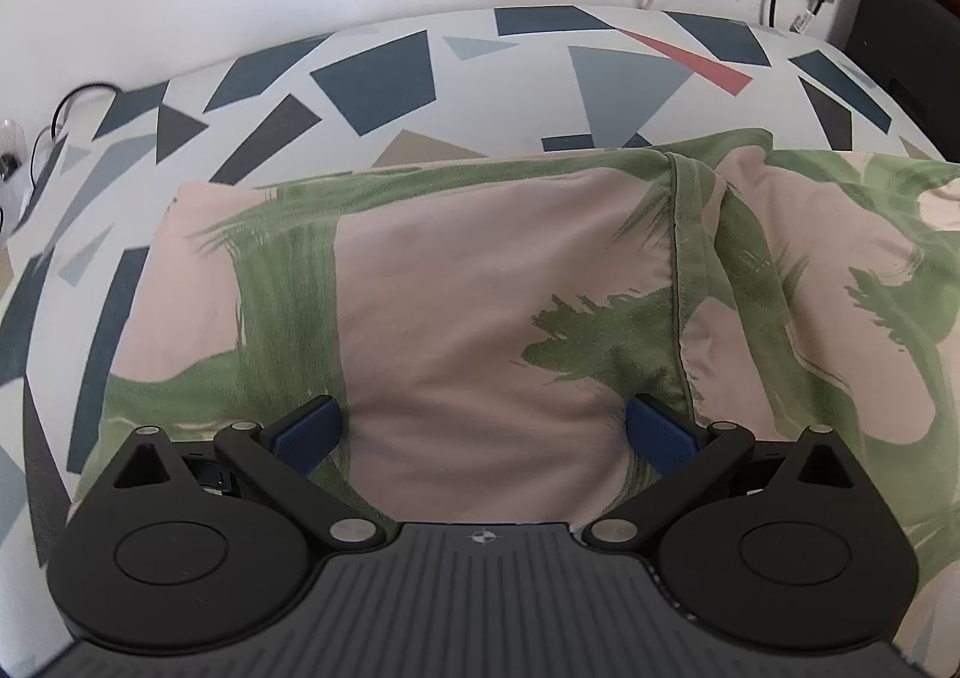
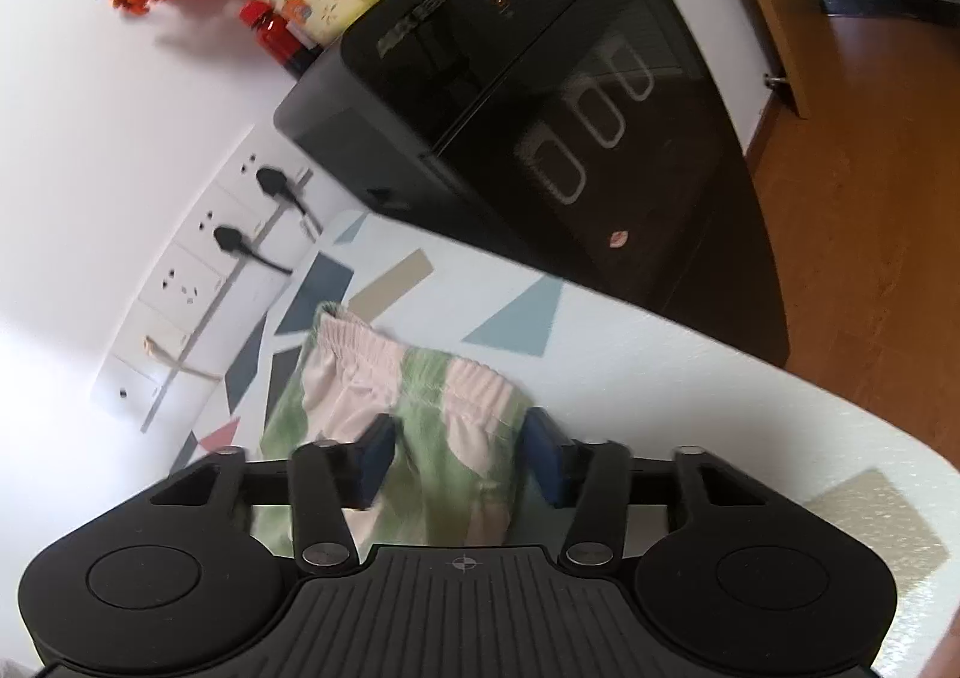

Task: Fold clothes

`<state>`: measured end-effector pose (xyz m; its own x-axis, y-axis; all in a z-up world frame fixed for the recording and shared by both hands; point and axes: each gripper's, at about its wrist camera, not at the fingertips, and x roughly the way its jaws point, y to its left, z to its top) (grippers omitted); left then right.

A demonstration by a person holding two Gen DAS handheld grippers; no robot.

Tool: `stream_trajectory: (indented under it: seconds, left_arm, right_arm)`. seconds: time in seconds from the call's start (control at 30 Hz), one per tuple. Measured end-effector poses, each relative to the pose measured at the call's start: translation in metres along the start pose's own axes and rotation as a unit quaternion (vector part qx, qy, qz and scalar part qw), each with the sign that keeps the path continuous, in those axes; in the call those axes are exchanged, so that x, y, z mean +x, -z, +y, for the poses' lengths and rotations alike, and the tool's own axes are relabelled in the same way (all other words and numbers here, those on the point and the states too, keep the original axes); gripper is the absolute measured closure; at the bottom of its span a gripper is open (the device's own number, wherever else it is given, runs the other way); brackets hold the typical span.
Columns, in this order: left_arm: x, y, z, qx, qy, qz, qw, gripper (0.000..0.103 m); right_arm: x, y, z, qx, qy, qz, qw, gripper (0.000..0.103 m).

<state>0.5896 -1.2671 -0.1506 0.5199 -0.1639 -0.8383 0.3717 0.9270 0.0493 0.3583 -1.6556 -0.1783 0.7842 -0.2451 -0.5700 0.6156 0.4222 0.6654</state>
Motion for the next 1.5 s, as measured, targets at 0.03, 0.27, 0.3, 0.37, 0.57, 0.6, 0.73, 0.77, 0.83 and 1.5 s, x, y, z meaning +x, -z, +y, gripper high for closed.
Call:
stream_trajectory:
  seconds: [0.03,0.27,0.3,0.37,0.57,0.6,0.73,0.77,0.83,1.5]
  left_arm:
    - [0.000,0.000,0.000,-0.001,0.000,0.000,1.0000,0.000]
    - [0.000,0.002,-0.001,-0.004,-0.004,-0.003,1.0000,0.000]
    - [0.000,0.002,-0.001,-0.006,-0.003,-0.003,1.0000,0.000]
    - [0.000,0.001,-0.001,-0.006,-0.005,0.000,1.0000,0.000]
    - [0.000,-0.005,-0.011,0.002,-0.019,0.009,0.9998,0.000]
    - [0.001,-0.006,-0.013,0.003,-0.018,0.010,0.9998,0.000]
    - [0.003,-0.009,-0.022,0.013,-0.010,0.008,0.9998,0.000]
    - [0.004,-0.010,-0.024,0.016,-0.008,0.006,0.9998,0.000]
    - [0.006,-0.011,-0.023,0.012,-0.001,0.006,0.9999,0.000]
    - [-0.050,-0.011,0.087,-0.050,0.179,-0.036,0.9820,0.001]
  right_arm:
    - [0.002,0.000,0.001,0.000,-0.003,0.009,1.000,0.079]
    - [0.005,0.001,-0.005,0.042,-0.028,0.022,0.998,0.077]
    - [0.005,0.001,-0.005,0.043,-0.030,0.022,0.998,0.077]
    - [0.007,-0.001,-0.001,0.015,-0.019,0.025,0.999,0.088]
    - [-0.011,-0.016,-0.001,0.020,-0.026,-0.011,0.999,0.092]
    - [-0.017,-0.018,-0.002,0.021,-0.027,-0.019,0.999,0.092]
    - [-0.027,-0.021,-0.014,0.025,-0.010,-0.021,0.999,0.092]
    - [-0.028,-0.020,-0.016,0.026,-0.003,-0.019,0.999,0.092]
    - [-0.032,-0.018,-0.019,0.030,0.004,-0.021,0.999,0.092]
    - [-0.052,0.007,0.102,-0.014,-0.082,-0.026,0.996,0.092]
